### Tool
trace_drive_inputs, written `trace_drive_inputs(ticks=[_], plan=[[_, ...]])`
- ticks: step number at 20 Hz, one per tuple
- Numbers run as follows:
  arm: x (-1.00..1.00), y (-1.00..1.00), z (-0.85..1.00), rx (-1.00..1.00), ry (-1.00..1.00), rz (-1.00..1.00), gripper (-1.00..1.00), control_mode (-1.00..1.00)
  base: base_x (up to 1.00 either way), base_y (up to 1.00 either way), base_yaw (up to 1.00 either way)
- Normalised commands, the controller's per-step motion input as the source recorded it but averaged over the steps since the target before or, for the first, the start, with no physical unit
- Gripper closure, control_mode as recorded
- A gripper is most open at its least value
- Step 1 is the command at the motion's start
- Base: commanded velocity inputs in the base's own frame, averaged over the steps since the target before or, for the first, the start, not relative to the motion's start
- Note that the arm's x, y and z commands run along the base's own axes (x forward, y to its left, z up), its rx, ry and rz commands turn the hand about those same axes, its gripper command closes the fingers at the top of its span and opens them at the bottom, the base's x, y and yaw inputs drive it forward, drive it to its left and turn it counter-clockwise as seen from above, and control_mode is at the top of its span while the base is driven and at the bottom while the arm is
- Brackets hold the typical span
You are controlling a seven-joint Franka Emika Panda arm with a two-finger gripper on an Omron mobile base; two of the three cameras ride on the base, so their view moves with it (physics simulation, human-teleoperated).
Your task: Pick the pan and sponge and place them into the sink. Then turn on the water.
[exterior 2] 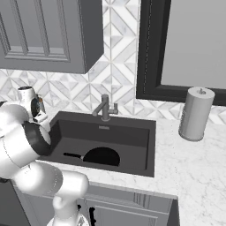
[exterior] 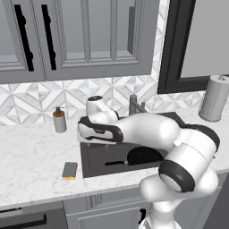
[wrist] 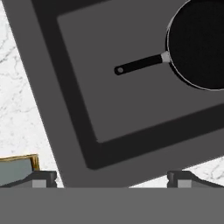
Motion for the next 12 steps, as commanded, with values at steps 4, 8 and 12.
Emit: trace_drive_inputs(ticks=[4, 8, 12], plan=[[-0.28, 0.5, 0.0, 0.0, 0.04, 0.01, -1.0, -1.0, 0.0, 0.0, 0.0], [-0.1, 0.51, 0.0, 0.0, 0.11, 0.01, -1.0, -1.0, 0.0, 0.0, 0.0], [-0.02, 0.49, 0.0, 0.0, 0.14, 0.01, -1.0, -1.0, 0.0, 0.0, 0.0]])
